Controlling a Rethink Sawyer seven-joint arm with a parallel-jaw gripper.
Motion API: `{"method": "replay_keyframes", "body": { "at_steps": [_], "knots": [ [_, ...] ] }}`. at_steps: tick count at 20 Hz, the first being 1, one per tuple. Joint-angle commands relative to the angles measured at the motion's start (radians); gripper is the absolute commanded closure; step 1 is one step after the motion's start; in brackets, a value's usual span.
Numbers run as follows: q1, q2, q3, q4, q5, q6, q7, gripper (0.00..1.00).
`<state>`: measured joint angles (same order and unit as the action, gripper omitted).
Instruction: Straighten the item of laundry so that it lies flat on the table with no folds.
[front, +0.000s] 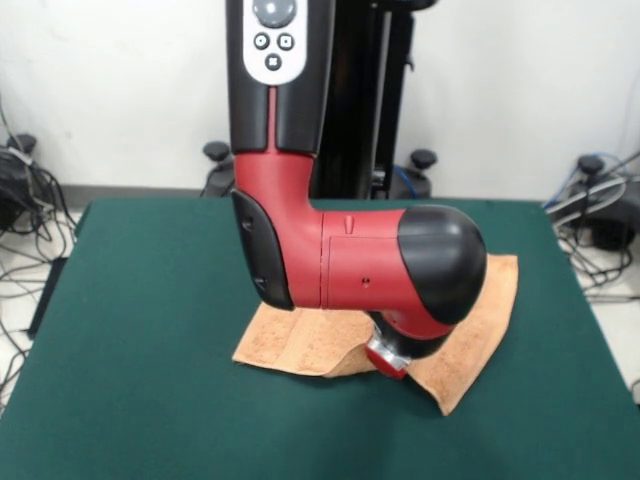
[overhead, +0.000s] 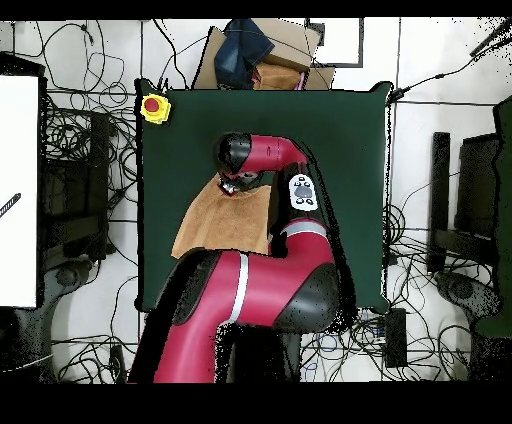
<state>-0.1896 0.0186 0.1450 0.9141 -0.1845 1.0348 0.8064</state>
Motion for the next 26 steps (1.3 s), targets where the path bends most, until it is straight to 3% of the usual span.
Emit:
{"method": "replay_keyframes", "body": {
  "at_steps": [1, 26],
  "knots": [
    [0.024, 0.065, -0.067, 0.054, -0.050, 0.065, 0.213, 1.00],
    [0.033, 0.050, -0.124, 0.113, -0.040, 0.033, 0.192, 1.00]
  ]
}}
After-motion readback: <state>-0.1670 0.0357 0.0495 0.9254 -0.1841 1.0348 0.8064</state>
